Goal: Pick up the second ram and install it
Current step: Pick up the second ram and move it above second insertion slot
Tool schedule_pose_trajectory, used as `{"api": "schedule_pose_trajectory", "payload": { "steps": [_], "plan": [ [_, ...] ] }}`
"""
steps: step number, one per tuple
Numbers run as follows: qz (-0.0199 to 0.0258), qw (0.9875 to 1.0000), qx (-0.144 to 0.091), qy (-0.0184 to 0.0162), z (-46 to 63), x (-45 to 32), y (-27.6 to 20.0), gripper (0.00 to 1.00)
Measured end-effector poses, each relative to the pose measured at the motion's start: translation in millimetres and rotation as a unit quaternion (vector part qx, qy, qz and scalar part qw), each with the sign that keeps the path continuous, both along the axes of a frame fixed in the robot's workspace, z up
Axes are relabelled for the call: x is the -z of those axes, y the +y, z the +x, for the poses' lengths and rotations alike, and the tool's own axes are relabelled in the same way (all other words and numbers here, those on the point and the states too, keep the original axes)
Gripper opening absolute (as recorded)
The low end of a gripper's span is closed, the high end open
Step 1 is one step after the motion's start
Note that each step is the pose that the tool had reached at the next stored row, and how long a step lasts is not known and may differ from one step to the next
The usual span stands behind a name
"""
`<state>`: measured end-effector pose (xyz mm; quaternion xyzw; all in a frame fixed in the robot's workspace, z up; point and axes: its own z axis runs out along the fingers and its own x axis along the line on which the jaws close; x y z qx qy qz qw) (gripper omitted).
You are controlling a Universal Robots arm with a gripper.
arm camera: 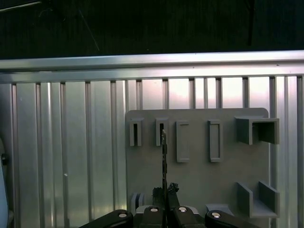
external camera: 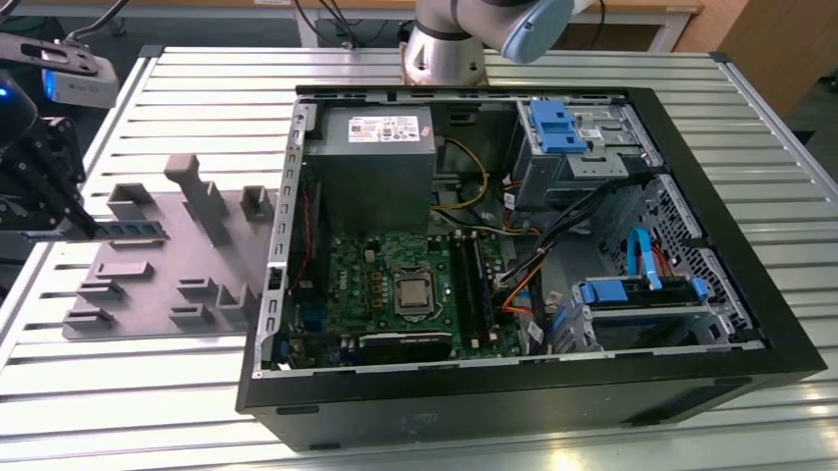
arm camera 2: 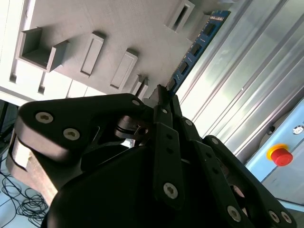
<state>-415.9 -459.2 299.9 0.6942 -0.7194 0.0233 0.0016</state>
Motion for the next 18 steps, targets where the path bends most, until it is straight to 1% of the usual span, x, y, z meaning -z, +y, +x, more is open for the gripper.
{"api": "schedule_pose_trajectory", "payload": {
  "steps": [18],
  "plan": [
    [0.0000, 1.0000, 0.000, 0.0000, 0.0, -4.3, 0.0, 0.14]
  ]
}}
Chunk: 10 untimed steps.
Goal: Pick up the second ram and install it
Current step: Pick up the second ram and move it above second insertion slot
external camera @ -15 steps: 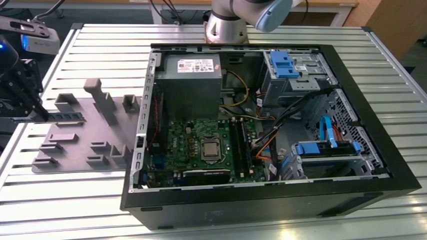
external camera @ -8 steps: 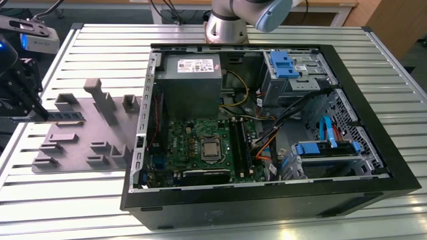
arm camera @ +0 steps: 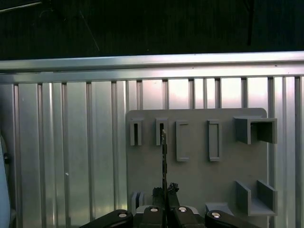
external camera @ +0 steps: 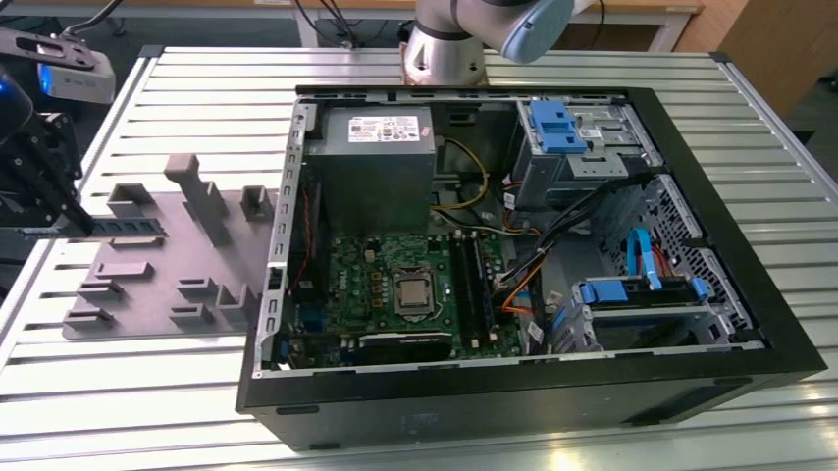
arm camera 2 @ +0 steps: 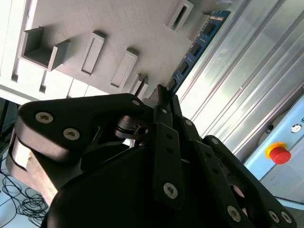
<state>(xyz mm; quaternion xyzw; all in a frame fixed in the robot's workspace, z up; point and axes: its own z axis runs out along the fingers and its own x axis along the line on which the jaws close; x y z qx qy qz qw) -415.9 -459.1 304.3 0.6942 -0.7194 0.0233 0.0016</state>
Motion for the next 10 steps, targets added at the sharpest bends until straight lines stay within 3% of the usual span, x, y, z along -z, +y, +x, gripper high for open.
{"api": "schedule_pose_trajectory", "payload": {
  "steps": [10],
  "plan": [
    [0.0000, 1.0000, 0.000, 0.0000, 0.0, -6.2, 0.0, 0.14]
  ]
}}
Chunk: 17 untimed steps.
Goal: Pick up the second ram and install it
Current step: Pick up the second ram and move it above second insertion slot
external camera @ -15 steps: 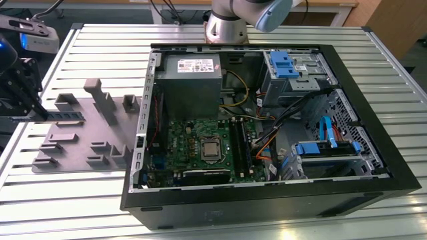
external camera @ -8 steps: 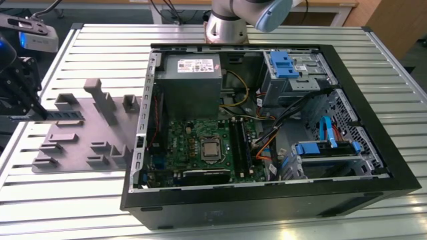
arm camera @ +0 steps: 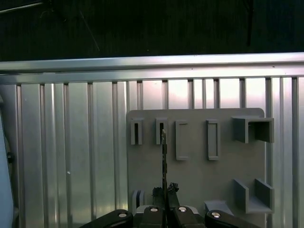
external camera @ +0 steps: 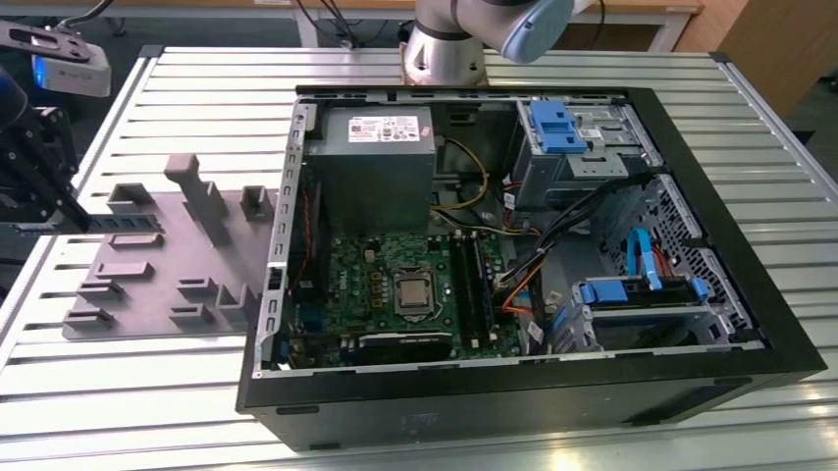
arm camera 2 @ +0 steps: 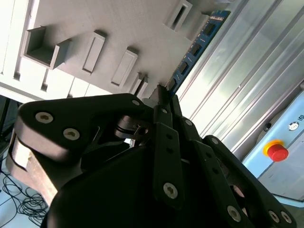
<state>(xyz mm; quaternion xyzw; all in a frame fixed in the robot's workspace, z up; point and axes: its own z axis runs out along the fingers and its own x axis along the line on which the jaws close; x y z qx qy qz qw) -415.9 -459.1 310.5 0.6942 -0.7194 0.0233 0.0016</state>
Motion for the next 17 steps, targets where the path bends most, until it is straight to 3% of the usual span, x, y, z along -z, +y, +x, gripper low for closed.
{"api": "schedule_pose_trajectory", "payload": {
  "steps": [6, 17],
  "plan": [
    [0.0000, 1.0000, 0.000, 0.0000, 0.0, -12.2, 0.0, 0.14],
    [0.0000, 1.0000, 0.000, 0.0001, 0.0, -58.0, 0.0, 0.14]
  ]
}}
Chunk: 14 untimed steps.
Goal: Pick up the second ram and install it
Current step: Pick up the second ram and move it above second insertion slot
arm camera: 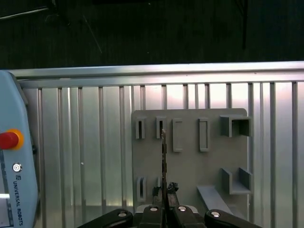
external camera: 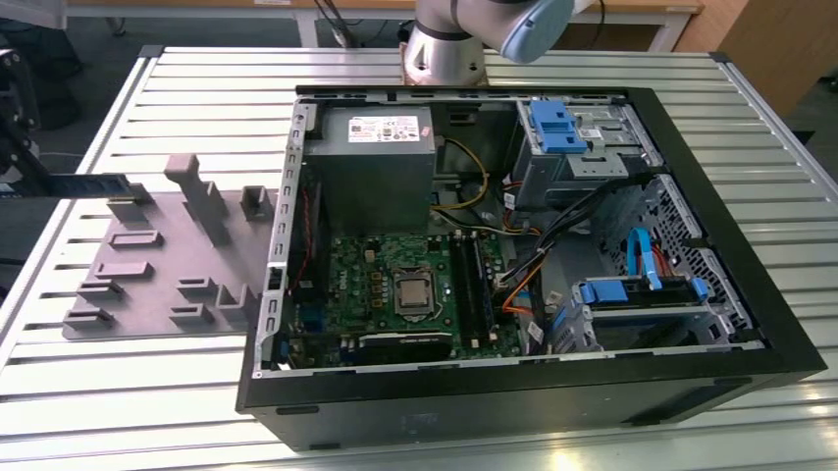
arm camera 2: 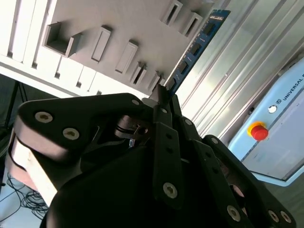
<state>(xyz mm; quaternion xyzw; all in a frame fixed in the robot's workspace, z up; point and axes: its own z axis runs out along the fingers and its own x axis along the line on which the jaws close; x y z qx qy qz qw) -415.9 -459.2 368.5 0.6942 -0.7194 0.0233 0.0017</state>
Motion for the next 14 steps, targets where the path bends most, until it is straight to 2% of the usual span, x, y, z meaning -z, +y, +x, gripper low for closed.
{"api": "schedule_pose_trajectory", "payload": {
  "steps": [9, 14],
  "plan": [
    [0.0000, 1.0000, 0.000, 0.0000, 0.0, -35.4, 0.0, 0.14],
    [0.0001, 1.0000, 0.000, -0.0001, 0.0, -37.6, 0.0, 0.14]
  ]
}}
